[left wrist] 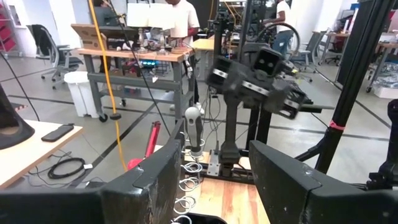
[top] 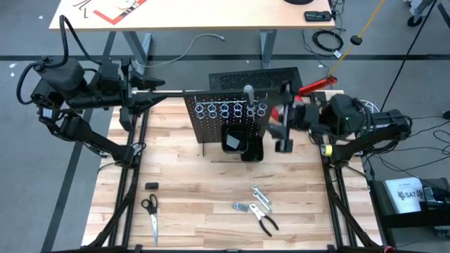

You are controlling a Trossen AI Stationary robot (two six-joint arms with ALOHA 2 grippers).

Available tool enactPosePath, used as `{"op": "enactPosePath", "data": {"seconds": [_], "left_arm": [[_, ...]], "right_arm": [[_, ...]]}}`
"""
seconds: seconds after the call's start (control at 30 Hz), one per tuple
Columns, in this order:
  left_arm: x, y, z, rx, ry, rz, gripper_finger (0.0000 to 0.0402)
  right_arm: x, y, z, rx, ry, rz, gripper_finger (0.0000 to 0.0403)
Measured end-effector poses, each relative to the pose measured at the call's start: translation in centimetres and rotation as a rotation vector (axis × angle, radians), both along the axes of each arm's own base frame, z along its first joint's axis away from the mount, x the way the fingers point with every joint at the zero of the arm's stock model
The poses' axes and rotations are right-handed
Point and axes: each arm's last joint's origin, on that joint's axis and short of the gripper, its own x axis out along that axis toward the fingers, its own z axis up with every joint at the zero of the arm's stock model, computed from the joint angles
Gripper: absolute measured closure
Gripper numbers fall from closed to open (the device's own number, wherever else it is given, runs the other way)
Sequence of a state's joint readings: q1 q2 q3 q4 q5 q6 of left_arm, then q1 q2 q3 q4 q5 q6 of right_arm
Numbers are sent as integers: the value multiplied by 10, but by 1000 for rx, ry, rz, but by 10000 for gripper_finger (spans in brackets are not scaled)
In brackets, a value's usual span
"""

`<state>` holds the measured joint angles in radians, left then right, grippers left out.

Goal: Hang tools onto peg board
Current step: Hang the pliers on the pegboard

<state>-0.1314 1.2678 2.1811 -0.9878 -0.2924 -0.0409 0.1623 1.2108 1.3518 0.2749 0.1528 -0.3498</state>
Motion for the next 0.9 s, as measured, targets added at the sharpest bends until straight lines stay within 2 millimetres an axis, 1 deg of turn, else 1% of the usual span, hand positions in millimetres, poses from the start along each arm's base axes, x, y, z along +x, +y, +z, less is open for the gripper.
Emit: {"op": "enactPosePath", "data": {"seconds": [0.17, 0.33, 0.43, 0.5, 0.63, 0.77, 0.9], "left_arm": [[0, 0, 0, 3, 0, 0, 203], [0, 0, 0, 3, 0, 0, 203], [0, 0, 0, 2, 0, 0, 203], [0, 0, 0, 2, 1, 0, 203], [0, 0, 0, 3, 2, 0, 203], [1, 0, -1, 4, 12, 0, 203], [1, 0, -3, 7, 29, 0, 203]], "right_arm": [[-7, 18, -9, -60, 137, 40, 183], [-11, 38, -23, -103, 287, -2, 200], [-14, 49, -35, -102, 403, 29, 212], [-16, 55, -45, -65, 502, 70, 219], [-18, 67, -66, 66, 694, 114, 233], [-11, 80, -92, 195, 885, 104, 240], [-1, 92, -122, 311, 1071, 39, 239]]}}
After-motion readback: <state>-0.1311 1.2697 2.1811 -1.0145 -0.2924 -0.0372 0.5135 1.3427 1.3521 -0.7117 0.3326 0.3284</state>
